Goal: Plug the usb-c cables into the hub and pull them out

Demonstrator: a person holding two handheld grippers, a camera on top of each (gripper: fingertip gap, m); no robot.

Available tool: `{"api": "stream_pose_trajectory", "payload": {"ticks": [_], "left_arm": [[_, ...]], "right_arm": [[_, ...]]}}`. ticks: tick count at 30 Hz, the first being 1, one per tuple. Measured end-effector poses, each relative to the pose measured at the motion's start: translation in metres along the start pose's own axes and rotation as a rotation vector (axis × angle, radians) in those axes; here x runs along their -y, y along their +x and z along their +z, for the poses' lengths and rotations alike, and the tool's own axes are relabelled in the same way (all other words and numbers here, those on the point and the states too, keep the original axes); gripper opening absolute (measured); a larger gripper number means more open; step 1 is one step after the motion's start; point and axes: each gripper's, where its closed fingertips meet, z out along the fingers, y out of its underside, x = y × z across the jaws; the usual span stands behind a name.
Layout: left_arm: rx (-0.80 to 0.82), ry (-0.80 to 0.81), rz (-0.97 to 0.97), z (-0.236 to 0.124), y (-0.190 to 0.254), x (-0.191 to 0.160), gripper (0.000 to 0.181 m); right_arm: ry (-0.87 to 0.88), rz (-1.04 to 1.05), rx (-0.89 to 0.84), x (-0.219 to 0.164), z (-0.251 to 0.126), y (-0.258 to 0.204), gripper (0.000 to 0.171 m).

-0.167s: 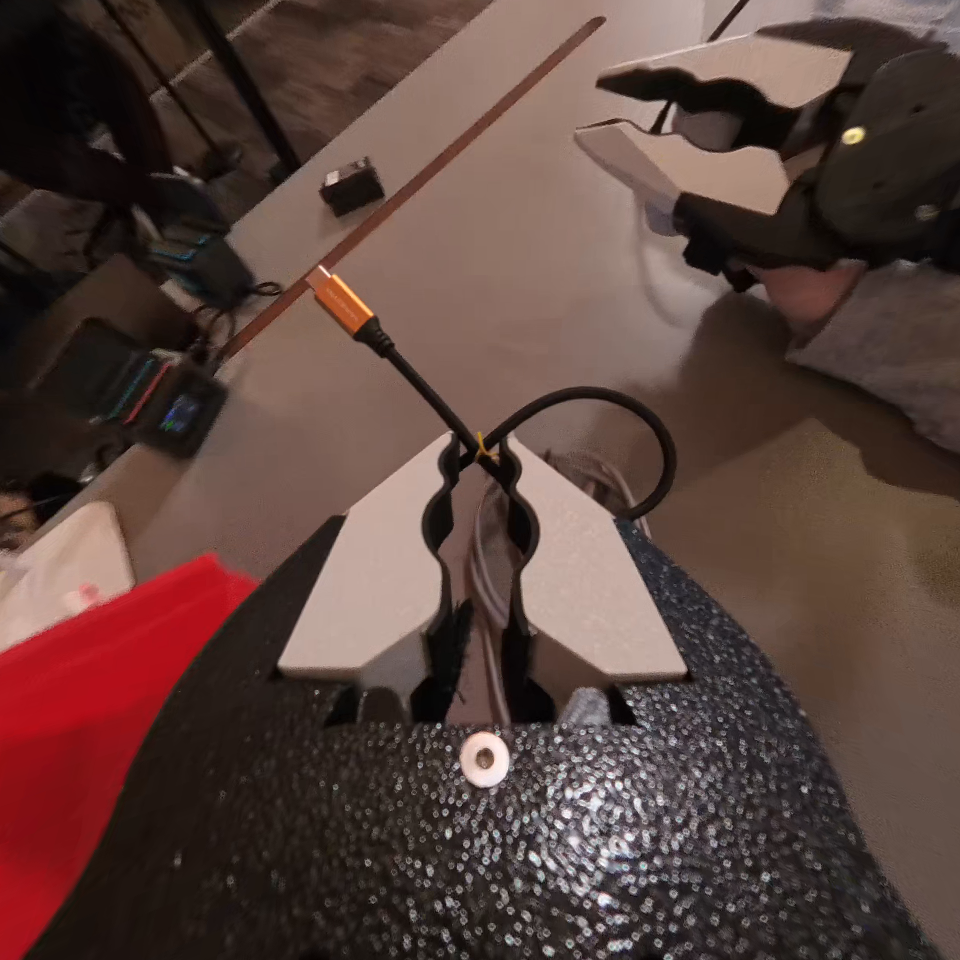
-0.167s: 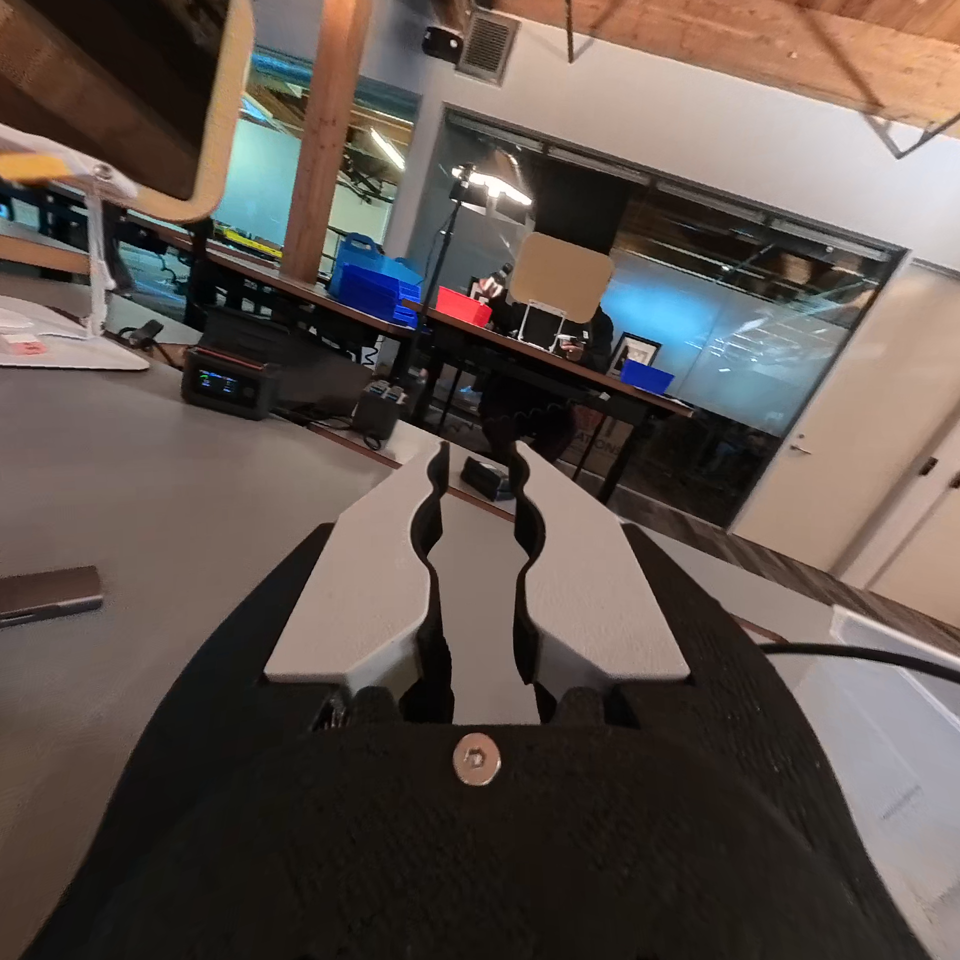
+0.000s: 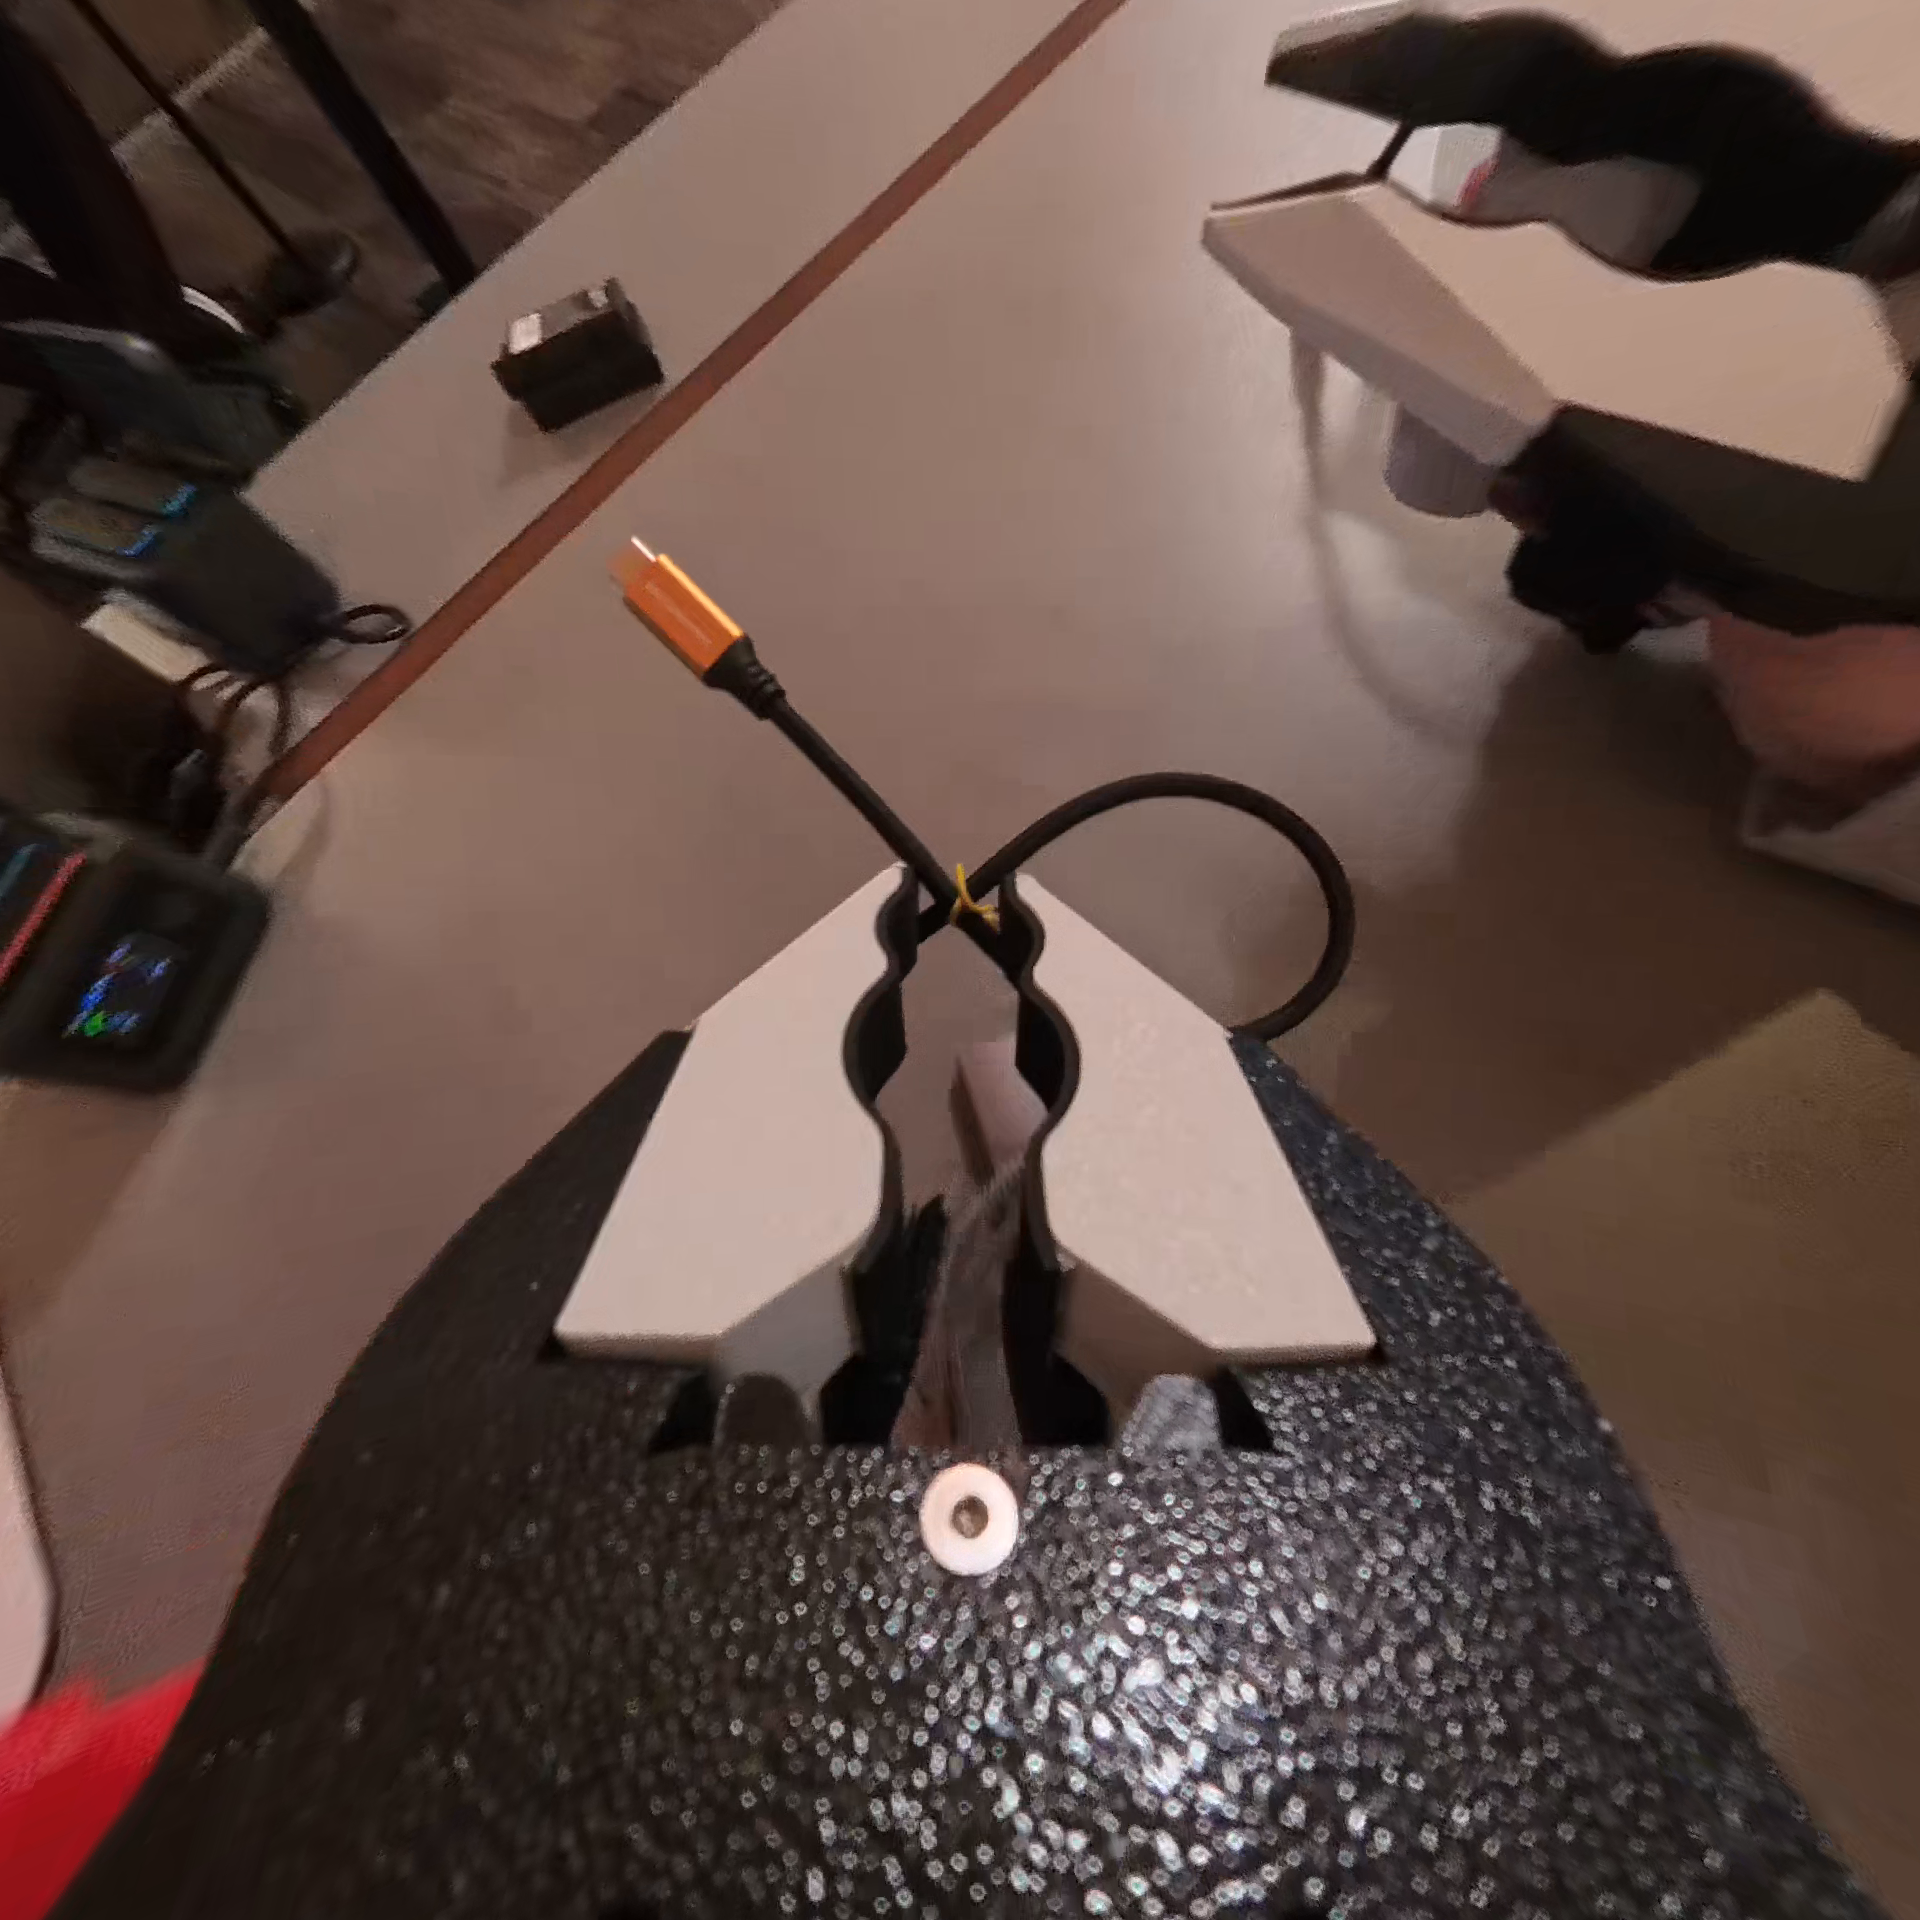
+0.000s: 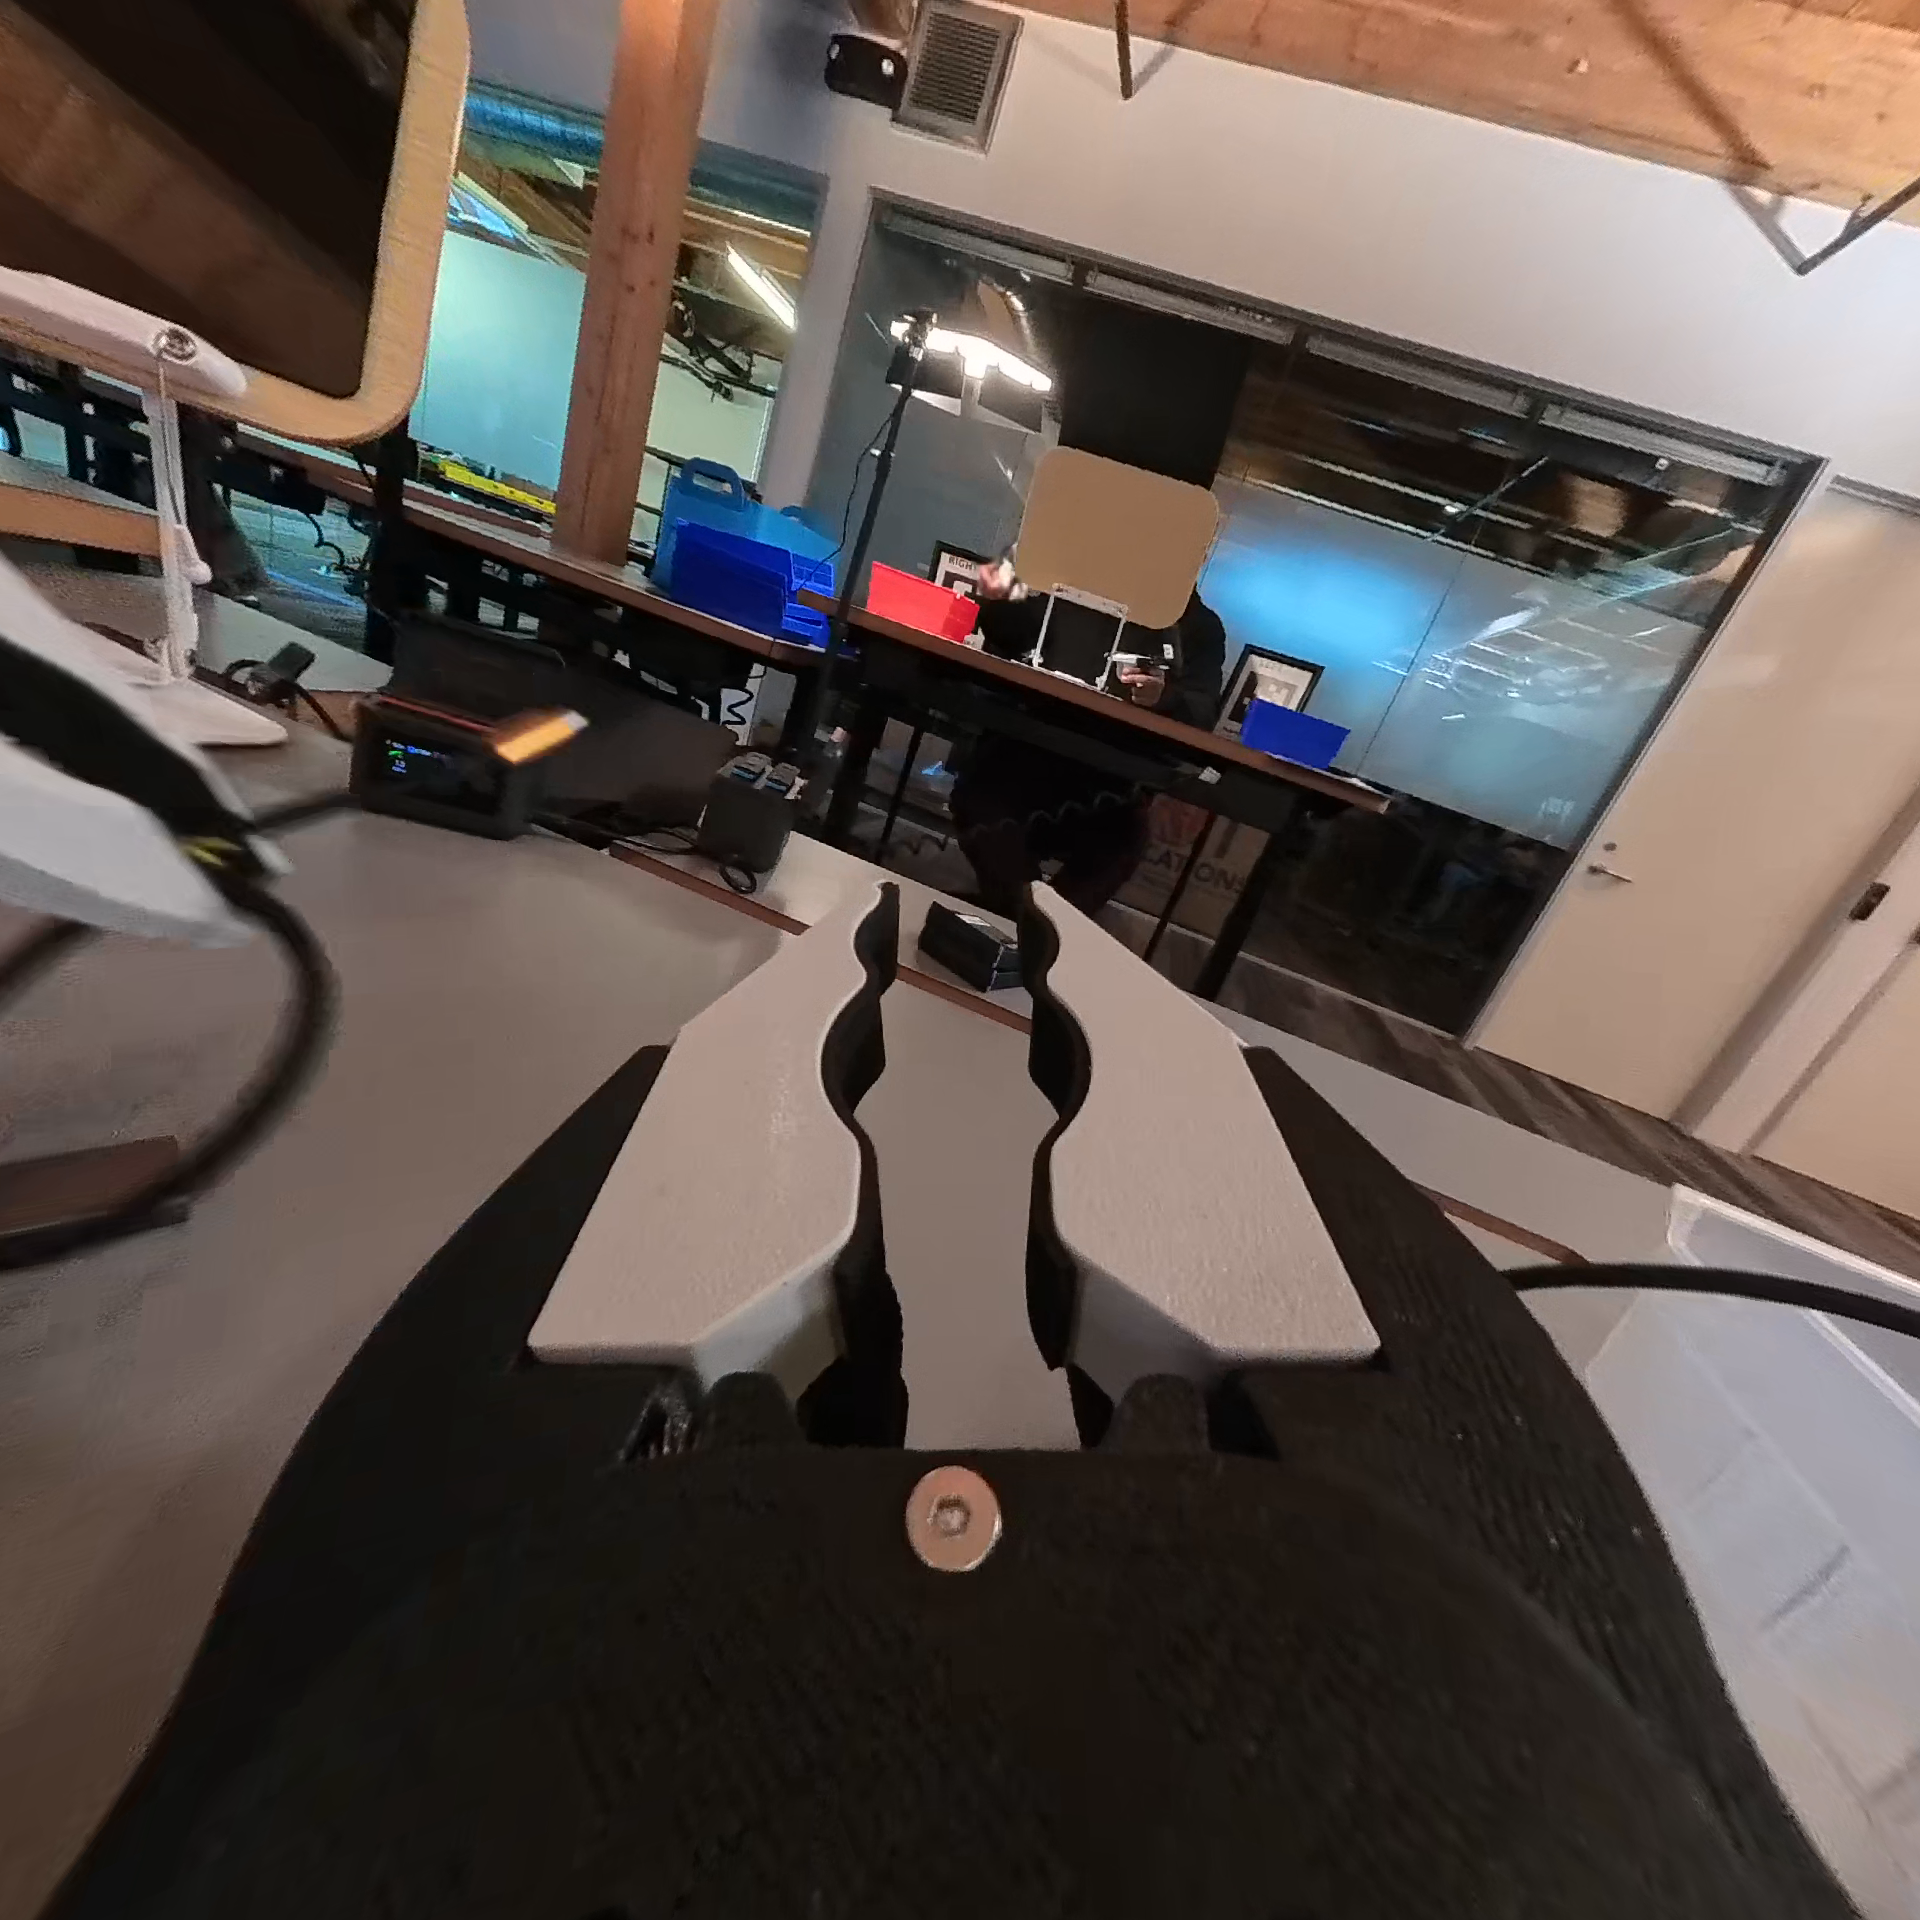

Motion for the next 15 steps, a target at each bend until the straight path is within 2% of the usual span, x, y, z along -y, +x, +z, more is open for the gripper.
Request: {"api": "stream_pose_trajectory", "payload": {"ticks": [4, 8, 11, 13, 15], "left_arm": [[-0.032, -0.056, -0.014, 0.044, -0.006, -0.001, 0.013], [-0.051, -0.109, 0.004, 0.066, -0.009, -0.004, 0.016], [-0.106, -0.155, -0.027, 0.062, -0.004, -0.011, 0.020], [-0.056, -0.103, -0.032, 0.050, -0.012, -0.009, 0.045], [0.007, -0.029, -0.019, 0.031, -0.022, -0.008, 0.048]], "right_arm": [[-0.005, -0.014, 0.021, -0.001, 0.003, -0.006, 0.021], [0.000, -0.012, 0.027, -0.001, 0.002, -0.006, 0.021], [0.003, -0.012, 0.024, -0.001, 0.001, -0.004, 0.021], [0.000, -0.022, 0.027, -0.001, 0.000, -0.005, 0.021], [-0.003, -0.036, 0.031, -0.001, 0.001, -0.007, 0.021]]}}
